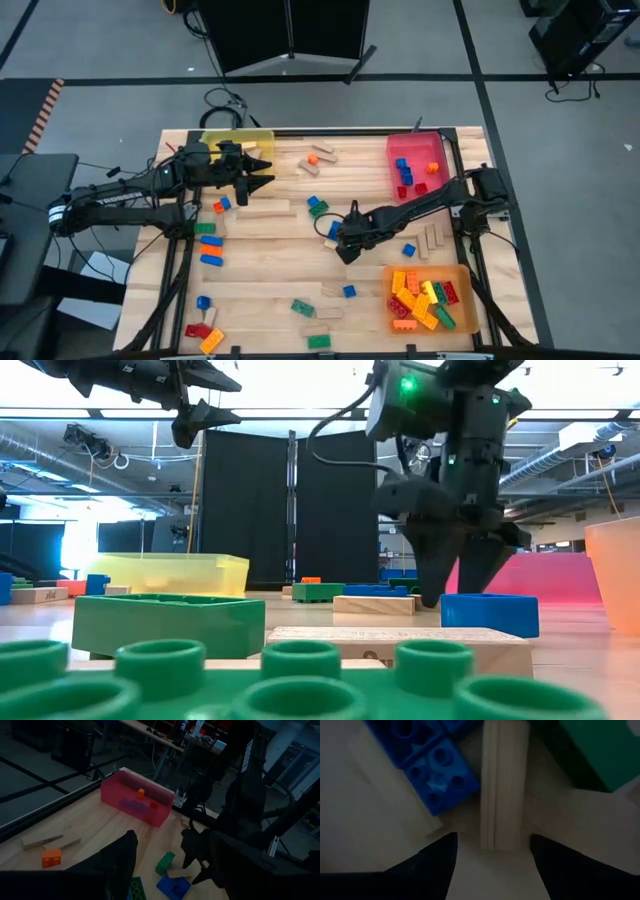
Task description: Sort blocks by size
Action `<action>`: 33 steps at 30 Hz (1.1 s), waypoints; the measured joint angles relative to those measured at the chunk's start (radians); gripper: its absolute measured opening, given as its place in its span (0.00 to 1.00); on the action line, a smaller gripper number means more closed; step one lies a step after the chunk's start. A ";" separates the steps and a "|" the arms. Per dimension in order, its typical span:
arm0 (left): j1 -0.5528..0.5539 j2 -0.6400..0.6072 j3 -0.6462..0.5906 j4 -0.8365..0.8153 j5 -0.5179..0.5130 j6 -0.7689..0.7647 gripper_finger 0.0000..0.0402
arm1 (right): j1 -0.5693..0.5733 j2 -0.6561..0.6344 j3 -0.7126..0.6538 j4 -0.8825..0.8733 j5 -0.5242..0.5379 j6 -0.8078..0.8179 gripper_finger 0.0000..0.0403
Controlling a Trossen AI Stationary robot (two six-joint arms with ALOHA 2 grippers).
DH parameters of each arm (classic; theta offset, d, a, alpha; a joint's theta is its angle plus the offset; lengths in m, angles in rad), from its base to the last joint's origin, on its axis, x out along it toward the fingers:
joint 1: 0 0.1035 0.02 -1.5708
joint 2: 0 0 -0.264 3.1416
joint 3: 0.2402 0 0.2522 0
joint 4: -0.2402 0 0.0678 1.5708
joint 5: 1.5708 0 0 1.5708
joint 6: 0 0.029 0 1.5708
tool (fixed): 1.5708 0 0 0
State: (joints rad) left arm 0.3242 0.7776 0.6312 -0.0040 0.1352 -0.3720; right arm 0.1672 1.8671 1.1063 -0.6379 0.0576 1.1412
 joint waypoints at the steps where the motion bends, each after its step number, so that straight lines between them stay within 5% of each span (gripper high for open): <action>1: 0.000 0.000 0.000 0.000 0.000 0.000 0.64 | 0.001 0.012 0.001 -0.001 0.010 0.000 0.67; 8: 0.000 0.000 0.000 -0.001 0.000 -0.001 0.64 | 0.023 0.011 -0.004 0.000 0.139 0.000 0.56; 18: 0.000 0.000 0.000 0.007 0.000 -0.006 0.64 | 0.017 0.008 -0.006 0.008 0.165 -0.048 0.29; 28: 0.000 0.000 0.000 0.008 -0.033 0.001 0.64 | 0.063 -0.124 -0.008 -0.004 0.139 -0.068 0.29; 33: 0.000 0.000 0.000 0.016 -0.056 -0.004 0.64 | 0.098 -0.250 -0.008 -0.011 0.241 -0.063 0.29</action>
State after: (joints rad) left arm 0.3244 0.7780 0.6315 0.0117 0.0792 -0.3758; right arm 0.2657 1.6174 1.0981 -0.6487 0.2991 1.0786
